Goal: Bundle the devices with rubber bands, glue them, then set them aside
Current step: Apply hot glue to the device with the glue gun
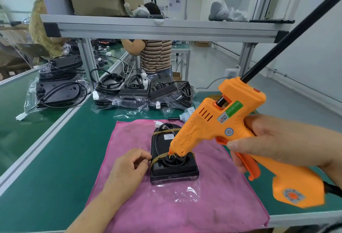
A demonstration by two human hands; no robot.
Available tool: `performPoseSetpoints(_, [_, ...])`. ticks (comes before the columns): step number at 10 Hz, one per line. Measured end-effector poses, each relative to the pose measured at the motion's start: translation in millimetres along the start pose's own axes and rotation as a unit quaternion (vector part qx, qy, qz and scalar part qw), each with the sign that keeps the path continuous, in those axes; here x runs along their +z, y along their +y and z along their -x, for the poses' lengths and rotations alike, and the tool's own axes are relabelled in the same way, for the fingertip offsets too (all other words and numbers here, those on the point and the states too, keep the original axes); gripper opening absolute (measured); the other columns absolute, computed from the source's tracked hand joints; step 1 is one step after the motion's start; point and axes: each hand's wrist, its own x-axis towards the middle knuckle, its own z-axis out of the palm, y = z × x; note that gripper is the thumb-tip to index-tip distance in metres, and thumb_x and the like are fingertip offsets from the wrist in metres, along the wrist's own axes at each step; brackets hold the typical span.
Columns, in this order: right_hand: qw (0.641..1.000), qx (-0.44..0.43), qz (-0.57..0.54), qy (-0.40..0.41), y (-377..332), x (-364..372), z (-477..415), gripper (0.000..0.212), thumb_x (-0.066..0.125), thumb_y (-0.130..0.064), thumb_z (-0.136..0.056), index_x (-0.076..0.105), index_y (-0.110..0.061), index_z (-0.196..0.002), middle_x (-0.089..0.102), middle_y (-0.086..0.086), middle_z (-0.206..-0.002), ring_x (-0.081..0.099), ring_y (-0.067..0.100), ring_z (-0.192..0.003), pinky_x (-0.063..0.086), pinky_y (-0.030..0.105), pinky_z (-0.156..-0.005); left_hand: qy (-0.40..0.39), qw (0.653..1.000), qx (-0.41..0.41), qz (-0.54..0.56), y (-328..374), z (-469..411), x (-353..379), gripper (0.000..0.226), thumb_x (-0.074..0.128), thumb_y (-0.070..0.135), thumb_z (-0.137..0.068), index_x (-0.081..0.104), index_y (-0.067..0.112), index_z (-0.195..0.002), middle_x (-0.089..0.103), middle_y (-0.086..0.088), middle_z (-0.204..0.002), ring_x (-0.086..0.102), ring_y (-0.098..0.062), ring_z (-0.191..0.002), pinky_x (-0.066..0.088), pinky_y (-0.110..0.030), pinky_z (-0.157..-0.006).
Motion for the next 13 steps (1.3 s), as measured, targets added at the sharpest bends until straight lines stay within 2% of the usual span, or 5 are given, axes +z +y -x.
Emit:
performPoseSetpoints(2, [1.0, 0.018, -0.003, 0.02, 0, -3, -4, 0.05, 0.065, -0.016, -0.081, 0.051, -0.005, -0.128, 0.067, 0.032, -0.109, 0.067, 0.046, -0.103, 0.052, 0.057, -0.093, -0.001, 1.0, -0.004, 0.002, 2, 1, -1, 0.035, 0.064, -0.005, -0.087, 0.072, 0.028, -0.077, 0.069, 0.018, -0.08, 0.063, -0.005, -0.073, 0.046, -0.01, -0.064])
performPoseSetpoints(4, [1.0, 0.014, -0.002, 0.02, 0, -5, -6, 0.038, 0.058, -0.009, -0.091, 0.051, -0.005, -0.128, 0.067, 0.032, -0.109, 0.066, 0.047, -0.103, 0.05, 0.06, -0.095, 0.0, 1.0, -0.006, 0.001, 2, 1, -1, 0.035, 0.064, -0.004, -0.087, 0.071, 0.028, -0.077, 0.069, 0.02, -0.08, 0.063, -0.003, -0.072, 0.046, -0.01, -0.063])
performPoseSetpoints(7, [0.999, 0.02, 0.0, 0.027, 0, -6, -7, 0.041, 0.059, -0.012, -0.089, 0.051, -0.005, -0.128, 0.067, 0.032, -0.109, 0.067, 0.047, -0.103, 0.051, 0.059, -0.093, 0.004, 1.0, -0.004, -0.005, -1, 0, 1, 0.037, 0.064, -0.004, -0.086, 0.07, 0.032, -0.076, 0.068, 0.021, -0.081, 0.064, -0.005, -0.075, 0.048, -0.013, -0.066])
performPoseSetpoints(13, [0.999, 0.026, 0.001, 0.029, -1, -12, -5, 0.04, 0.059, -0.013, -0.089, 0.051, -0.006, -0.128, 0.067, 0.033, -0.109, 0.067, 0.048, -0.102, 0.051, 0.059, -0.093, 0.009, 1.0, 0.01, 0.001, -5, -1, 1, 0.043, 0.064, -0.007, -0.084, 0.069, 0.035, -0.073, 0.068, 0.019, -0.08, 0.063, -0.005, -0.072, 0.046, -0.011, -0.062])
